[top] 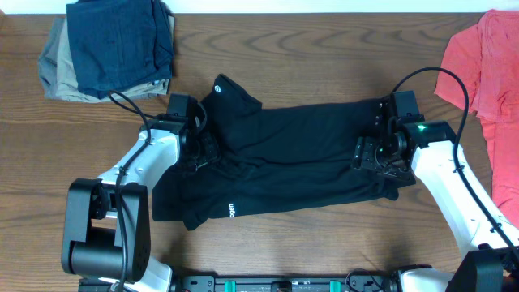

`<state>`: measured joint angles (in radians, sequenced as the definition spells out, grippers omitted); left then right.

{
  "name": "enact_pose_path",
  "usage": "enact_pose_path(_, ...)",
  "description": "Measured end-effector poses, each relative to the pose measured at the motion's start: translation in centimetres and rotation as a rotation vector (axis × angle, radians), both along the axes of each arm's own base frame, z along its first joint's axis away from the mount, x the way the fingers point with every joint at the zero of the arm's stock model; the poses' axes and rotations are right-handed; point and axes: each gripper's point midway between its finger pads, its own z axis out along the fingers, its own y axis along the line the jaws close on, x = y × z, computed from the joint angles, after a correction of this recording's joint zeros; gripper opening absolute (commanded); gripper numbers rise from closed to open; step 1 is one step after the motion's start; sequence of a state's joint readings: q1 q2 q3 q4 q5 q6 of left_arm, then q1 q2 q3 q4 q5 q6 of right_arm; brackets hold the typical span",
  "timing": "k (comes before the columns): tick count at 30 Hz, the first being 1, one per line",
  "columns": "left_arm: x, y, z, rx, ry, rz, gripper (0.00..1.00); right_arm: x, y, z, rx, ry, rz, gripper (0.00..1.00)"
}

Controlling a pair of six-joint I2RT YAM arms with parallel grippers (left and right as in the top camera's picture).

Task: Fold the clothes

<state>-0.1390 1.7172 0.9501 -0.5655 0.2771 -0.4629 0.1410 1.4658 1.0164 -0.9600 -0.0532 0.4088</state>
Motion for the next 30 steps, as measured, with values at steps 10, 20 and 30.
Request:
enact_pose_path(10,-4.6,3.5,0.5,0.140,0.169,0.027,0.46,0.1,-0.1,0.0,-0.008,-0.003,-0.001,0.81)
enact_pose_path(20,-7.3,5.7,3.3,0.196,0.209,0.070,0.48,0.3,-0.2,-0.1,-0.012,-0.007,-0.002,0.81)
enact_pose_path(30,-8.1,3.5,2.1,0.089,0.222,0.044,0.42,0.6,0.1,-0.4,-0.011,-0.009,0.012,0.52)
